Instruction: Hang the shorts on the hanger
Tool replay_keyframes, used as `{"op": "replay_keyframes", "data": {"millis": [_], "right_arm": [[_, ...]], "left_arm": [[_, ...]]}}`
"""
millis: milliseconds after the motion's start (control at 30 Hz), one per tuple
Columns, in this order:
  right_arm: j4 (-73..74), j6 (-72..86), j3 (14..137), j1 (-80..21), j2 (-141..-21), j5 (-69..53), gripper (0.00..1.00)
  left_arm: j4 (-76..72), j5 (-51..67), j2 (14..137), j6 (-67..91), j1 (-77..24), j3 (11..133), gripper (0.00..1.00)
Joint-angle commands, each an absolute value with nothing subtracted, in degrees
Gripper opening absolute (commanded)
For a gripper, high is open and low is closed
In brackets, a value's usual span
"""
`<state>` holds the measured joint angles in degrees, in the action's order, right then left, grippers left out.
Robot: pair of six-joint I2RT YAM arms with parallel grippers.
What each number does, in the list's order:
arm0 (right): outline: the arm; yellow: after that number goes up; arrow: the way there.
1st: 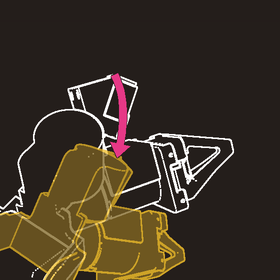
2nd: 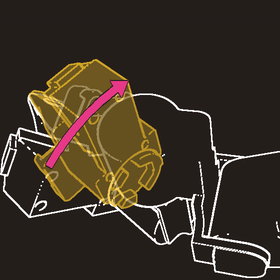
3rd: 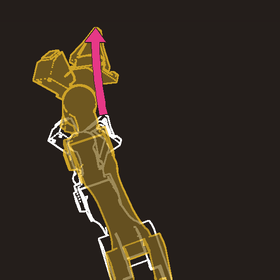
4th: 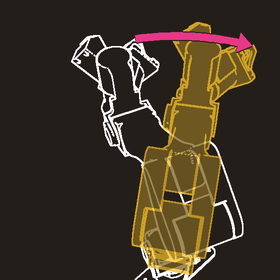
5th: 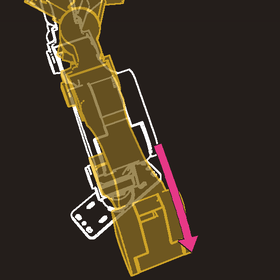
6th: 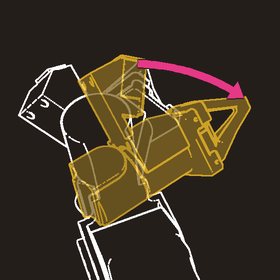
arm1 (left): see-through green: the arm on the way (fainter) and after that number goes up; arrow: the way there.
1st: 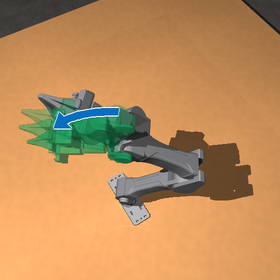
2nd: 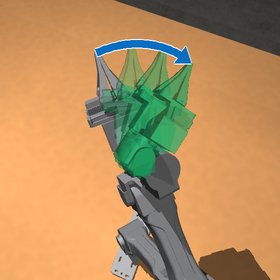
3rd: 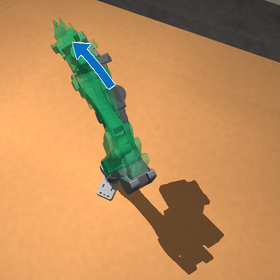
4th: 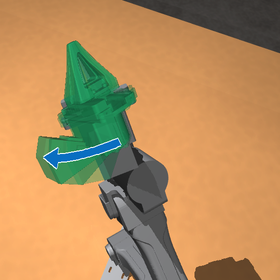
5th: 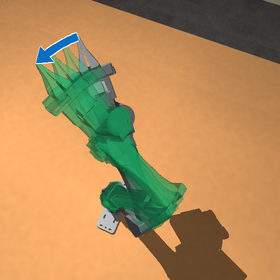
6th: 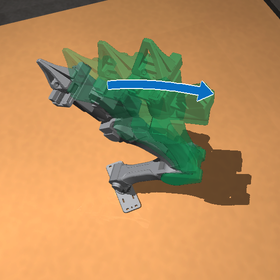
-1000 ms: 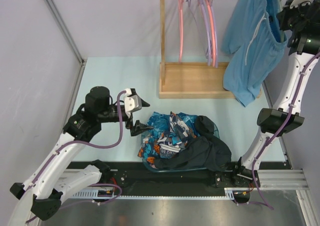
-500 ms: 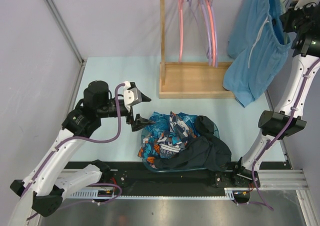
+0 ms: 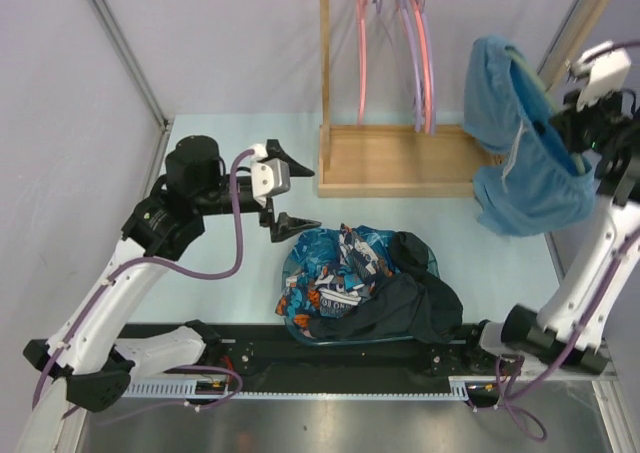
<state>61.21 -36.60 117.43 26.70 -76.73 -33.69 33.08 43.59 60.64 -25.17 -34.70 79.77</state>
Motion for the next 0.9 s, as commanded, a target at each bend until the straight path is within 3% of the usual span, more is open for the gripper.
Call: {"op": "replay_keyframes", "data": {"millis": [0,133,333,467,600,867], "right_arm": [[73.1,-53.6,112.3,26.6,-66.9,-39.2,0.0],[86.7,-61.4,107.8,26.0,-61.9,-40.4,0.0],[86.7,-61.2,95.3,17.1,-51.7,-35.2,0.0],[86.6,-60.7,91.0,10.7,-48.8,-35.6,0.0],[86.7,-59.5,88.9,5.7,-48.9,-38.5,0.0],[86.7,-58.1,88.2,1.7,-50.2,-44.4,0.0]], "left_arm": [[30.9,42.1,63.4,-31.2,-41.1,84.5,0.96],[27.6,37.2,65.1,-37.6,-49.3,84.7,0.93],[19.7,29.9,68.7,-42.0,-59.8,83.3,0.9],[12.7,28.3,72.4,-41.1,-61.2,83.3,0.87],[9.6,28.8,77.7,-40.6,-62.3,84.3,0.75],[8.4,25.2,83.1,-40.8,-63.2,83.4,0.73]]}}
